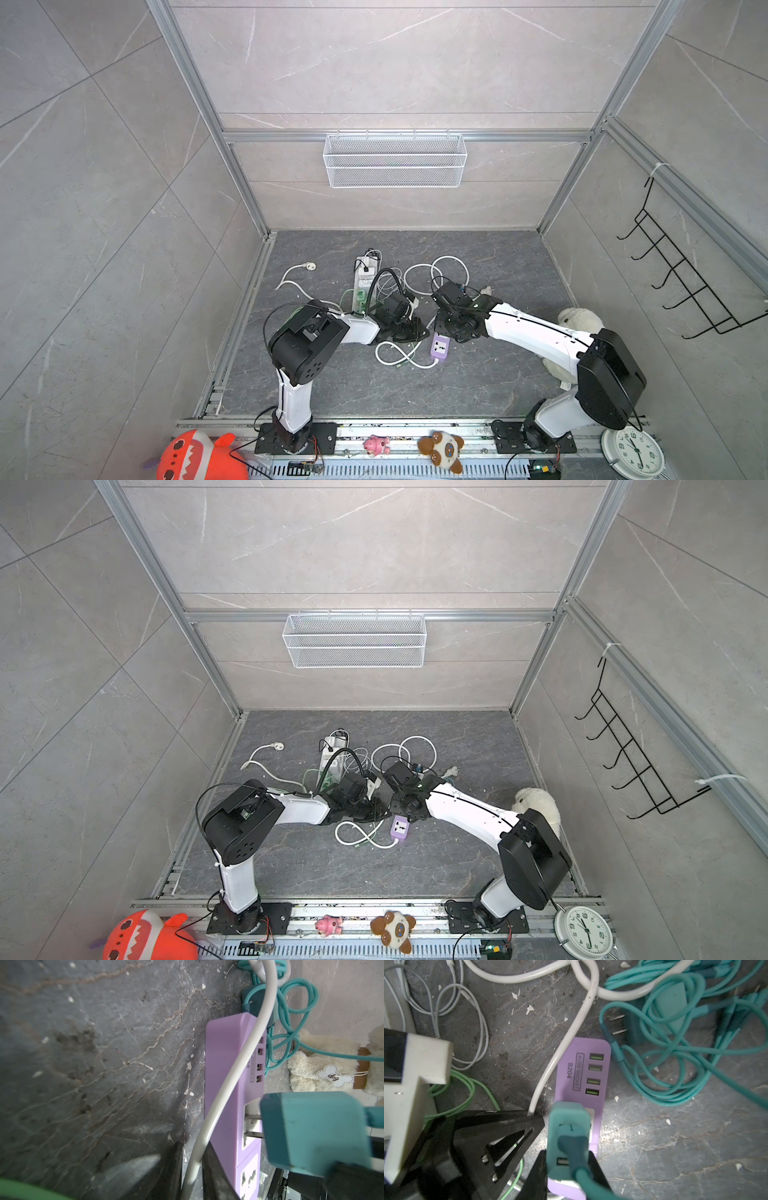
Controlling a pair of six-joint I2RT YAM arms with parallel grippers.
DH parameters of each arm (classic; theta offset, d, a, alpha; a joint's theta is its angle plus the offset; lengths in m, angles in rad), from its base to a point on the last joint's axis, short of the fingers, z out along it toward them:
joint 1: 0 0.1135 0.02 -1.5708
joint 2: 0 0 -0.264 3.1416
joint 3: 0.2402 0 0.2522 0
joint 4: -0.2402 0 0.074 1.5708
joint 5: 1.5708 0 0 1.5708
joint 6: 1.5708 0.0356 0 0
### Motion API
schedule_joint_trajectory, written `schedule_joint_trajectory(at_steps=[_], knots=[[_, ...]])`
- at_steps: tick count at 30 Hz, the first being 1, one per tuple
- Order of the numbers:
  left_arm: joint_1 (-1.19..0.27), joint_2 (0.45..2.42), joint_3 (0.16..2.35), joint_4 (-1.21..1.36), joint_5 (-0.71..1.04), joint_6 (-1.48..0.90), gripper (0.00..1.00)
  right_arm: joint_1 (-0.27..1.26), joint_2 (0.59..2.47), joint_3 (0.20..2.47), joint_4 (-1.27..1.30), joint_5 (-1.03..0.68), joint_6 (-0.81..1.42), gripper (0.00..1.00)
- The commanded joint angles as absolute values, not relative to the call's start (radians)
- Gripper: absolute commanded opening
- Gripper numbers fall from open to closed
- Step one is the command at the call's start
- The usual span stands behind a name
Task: Insert the plug
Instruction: 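Press the teal charger into the purple strip socket with right gripper while left steadies strip, then open right gripper and lift away while left arm reaches toward the teal cable bundle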
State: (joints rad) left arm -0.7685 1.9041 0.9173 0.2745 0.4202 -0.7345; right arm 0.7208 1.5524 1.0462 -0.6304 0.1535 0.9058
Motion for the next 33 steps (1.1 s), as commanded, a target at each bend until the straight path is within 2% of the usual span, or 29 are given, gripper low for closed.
schedule_joint_trajectory(at_steps=[1, 8, 11, 13, 18, 22, 25, 28, 33], knots=[[-0.758, 1.897, 0.91, 0.27, 0.405, -0.737, 0.22, 0.737, 1.587, 1.033, -0.65, 0.167, 0.935, 0.0], [-0.745, 1.868, 0.89, 0.284, 0.389, -0.739, 0.22, 0.771, 1.638, 1.087, -0.77, 0.233, 0.972, 0.0], [-0.739, 1.81, 0.866, 0.295, 0.338, -0.728, 0.35, 0.794, 1.734, 1.145, -0.816, 0.247, 0.985, 0.0], [-0.736, 1.763, 0.851, 0.301, 0.309, -0.71, 0.37, 0.794, 1.777, 1.154, -0.811, 0.241, 0.991, 0.0], [-0.732, 1.654, 0.827, 0.262, 0.217, -0.684, 0.67, 0.795, 1.82, 1.134, -0.791, 0.211, 0.986, 0.0], [-0.732, 1.624, 0.822, 0.246, 0.185, -0.676, 0.76, 0.795, 1.729, 1.15, -0.777, 0.204, 0.948, 0.28], [-0.732, 1.616, 0.855, 0.205, 0.142, -0.649, 0.83, 0.791, 1.662, 1.212, -0.82, 0.217, 0.899, 0.35], [-0.73, 1.617, 0.937, 0.12, 0.096, -0.575, 0.88, 0.789, 1.582, 1.259, -0.863, 0.216, 0.859, 0.49], [-0.727, 1.632, 1.077, 0.012, 0.01, -0.501, 0.93, 0.786, 1.468, 1.264, -0.912, 0.173, 0.802, 0.55]])
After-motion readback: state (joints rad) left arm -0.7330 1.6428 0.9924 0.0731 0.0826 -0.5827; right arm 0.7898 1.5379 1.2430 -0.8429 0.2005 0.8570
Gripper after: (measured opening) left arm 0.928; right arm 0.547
